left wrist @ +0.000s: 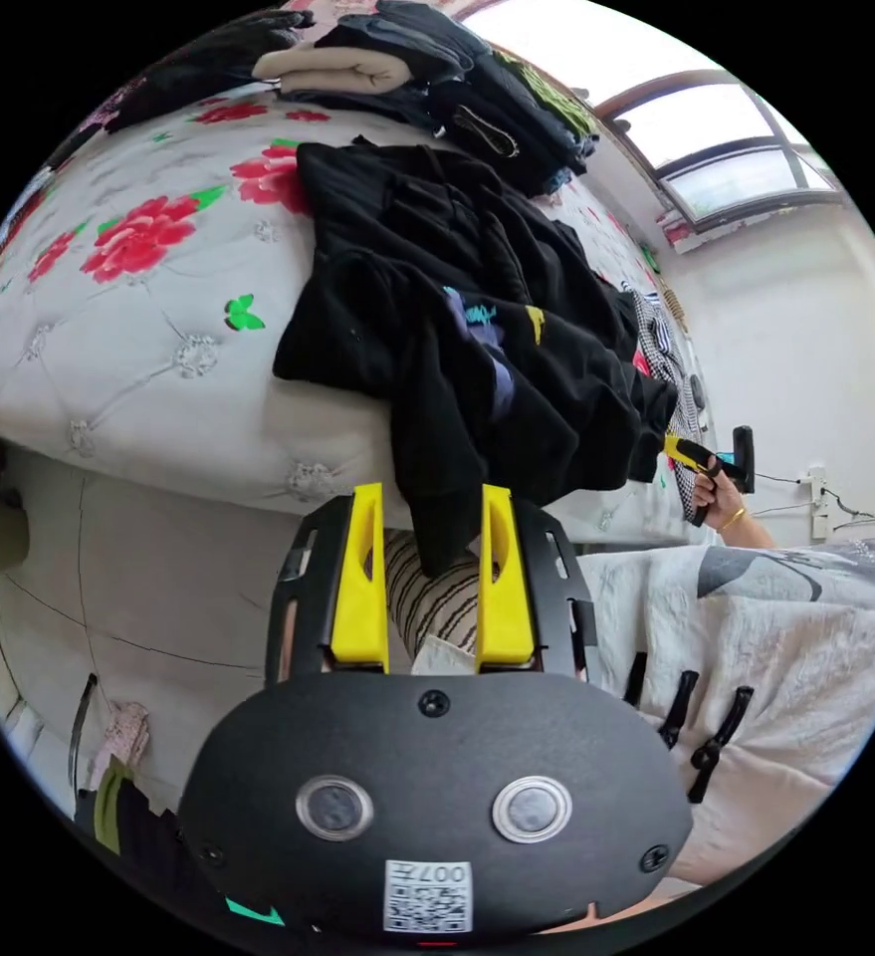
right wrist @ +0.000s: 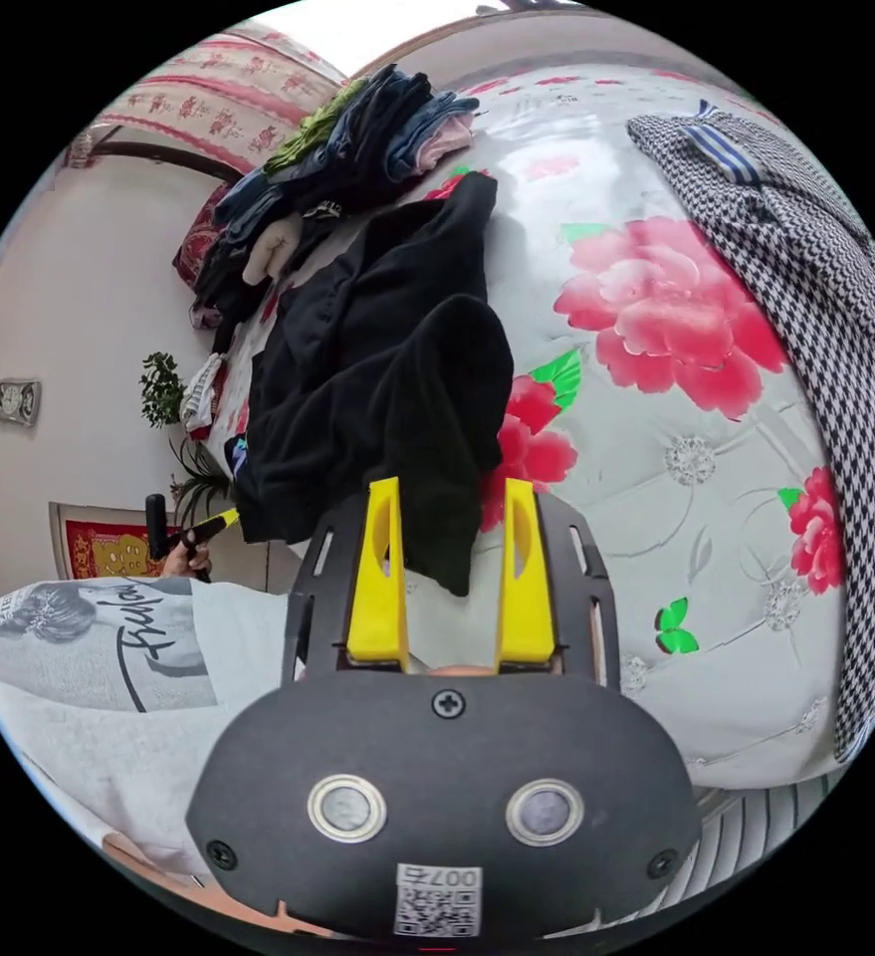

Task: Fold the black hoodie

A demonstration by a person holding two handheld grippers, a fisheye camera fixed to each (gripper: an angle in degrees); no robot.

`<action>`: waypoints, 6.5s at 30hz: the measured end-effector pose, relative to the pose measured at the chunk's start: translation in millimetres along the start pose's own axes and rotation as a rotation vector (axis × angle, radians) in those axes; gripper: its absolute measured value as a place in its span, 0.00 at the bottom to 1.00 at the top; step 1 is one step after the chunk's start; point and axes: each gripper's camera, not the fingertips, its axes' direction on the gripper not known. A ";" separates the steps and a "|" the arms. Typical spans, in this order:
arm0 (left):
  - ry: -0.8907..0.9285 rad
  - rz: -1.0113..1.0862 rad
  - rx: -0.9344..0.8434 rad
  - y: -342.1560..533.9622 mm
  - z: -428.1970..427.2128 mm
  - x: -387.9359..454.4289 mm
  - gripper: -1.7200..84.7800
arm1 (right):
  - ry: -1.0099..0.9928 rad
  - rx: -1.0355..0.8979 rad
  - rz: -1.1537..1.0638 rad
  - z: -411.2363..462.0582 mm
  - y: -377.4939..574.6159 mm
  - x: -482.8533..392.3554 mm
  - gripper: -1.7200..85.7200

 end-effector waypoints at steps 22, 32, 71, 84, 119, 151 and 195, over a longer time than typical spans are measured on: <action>0.778 0.105 0.516 19.0 -235.0 -54.0 0.03 | -0.830 0.241 -0.043 -214.4 53.1 30.8 0.03; 0.579 -0.334 0.535 -251.4 -213.5 -106.5 0.09 | -0.591 0.498 0.259 -171.9 -177.2 20.9 0.05; -0.047 -0.308 0.233 -366.3 5.0 -94.4 0.07 | 0.038 0.250 0.256 116.8 -220.0 60.8 0.07; -0.195 0.275 0.173 -428.2 66.4 28.9 0.14 | 0.223 0.097 -0.262 182.1 -331.7 -36.8 0.12; -0.160 0.300 0.254 -290.1 136.4 116.9 0.08 | -0.219 0.406 0.467 25.1 -38.4 242.0 0.16; -0.155 0.473 0.066 -233.7 179.6 45.5 0.05 | 0.111 -0.090 -1.013 123.3 -125.2 -226.8 0.05; -0.082 0.563 0.005 -494.0 308.2 16.9 0.01 | 0.152 0.418 0.000 286.7 -96.0 19.0 0.02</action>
